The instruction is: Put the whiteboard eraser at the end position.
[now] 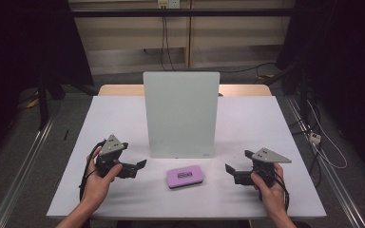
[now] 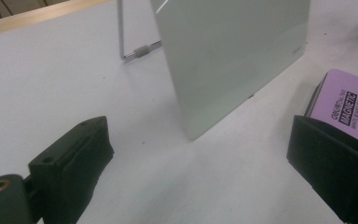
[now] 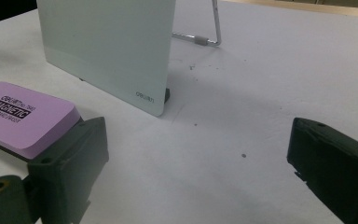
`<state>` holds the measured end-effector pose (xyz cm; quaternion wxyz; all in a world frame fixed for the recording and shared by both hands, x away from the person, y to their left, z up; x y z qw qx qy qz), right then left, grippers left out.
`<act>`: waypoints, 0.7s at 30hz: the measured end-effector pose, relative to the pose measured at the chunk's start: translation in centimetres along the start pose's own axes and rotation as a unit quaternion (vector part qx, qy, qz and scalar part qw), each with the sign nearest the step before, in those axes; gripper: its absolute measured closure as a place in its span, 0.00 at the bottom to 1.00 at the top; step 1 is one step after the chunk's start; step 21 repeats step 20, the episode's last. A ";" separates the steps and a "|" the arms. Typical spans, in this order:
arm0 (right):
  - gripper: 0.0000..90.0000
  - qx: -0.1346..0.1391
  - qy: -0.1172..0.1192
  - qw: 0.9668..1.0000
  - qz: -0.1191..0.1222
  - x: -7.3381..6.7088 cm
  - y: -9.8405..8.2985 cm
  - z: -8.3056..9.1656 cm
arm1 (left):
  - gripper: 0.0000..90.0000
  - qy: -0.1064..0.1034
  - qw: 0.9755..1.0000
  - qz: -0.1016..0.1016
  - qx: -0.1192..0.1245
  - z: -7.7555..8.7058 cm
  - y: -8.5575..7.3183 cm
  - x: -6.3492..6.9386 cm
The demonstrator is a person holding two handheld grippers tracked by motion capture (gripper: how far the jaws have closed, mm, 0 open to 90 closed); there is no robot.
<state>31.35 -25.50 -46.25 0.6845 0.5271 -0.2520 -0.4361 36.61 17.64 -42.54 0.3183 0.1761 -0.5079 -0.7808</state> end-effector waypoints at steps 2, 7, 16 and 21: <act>0.06 -0.002 0.000 1.000 -0.002 0.0 0.0 0.0 | 0.07 0.004 1.000 0.001 0.002 0.5 -0.4 -0.2; 0.06 -0.003 0.002 1.000 0.000 -0.1 0.0 -0.2 | 0.07 0.015 1.000 0.010 -0.003 1.4 -1.8 -0.6; 0.06 -0.006 0.005 1.000 0.002 -0.1 0.0 -0.1 | 0.07 0.043 0.998 0.049 0.009 2.8 -3.3 -1.4; 0.06 -0.006 0.004 1.000 -0.002 -0.1 0.0 -0.1 | 0.07 0.056 0.997 0.056 0.016 3.1 -3.4 -2.1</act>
Point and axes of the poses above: each handheld gripper's, and its own axes: z roughly backward along the jaws, y roughly out of its top, x roughly to its right, the point moved 2 cm from there along -z, roughly forward along the jaws, and after that the axes turned 9 degrees about x, right-handed, at the moved point
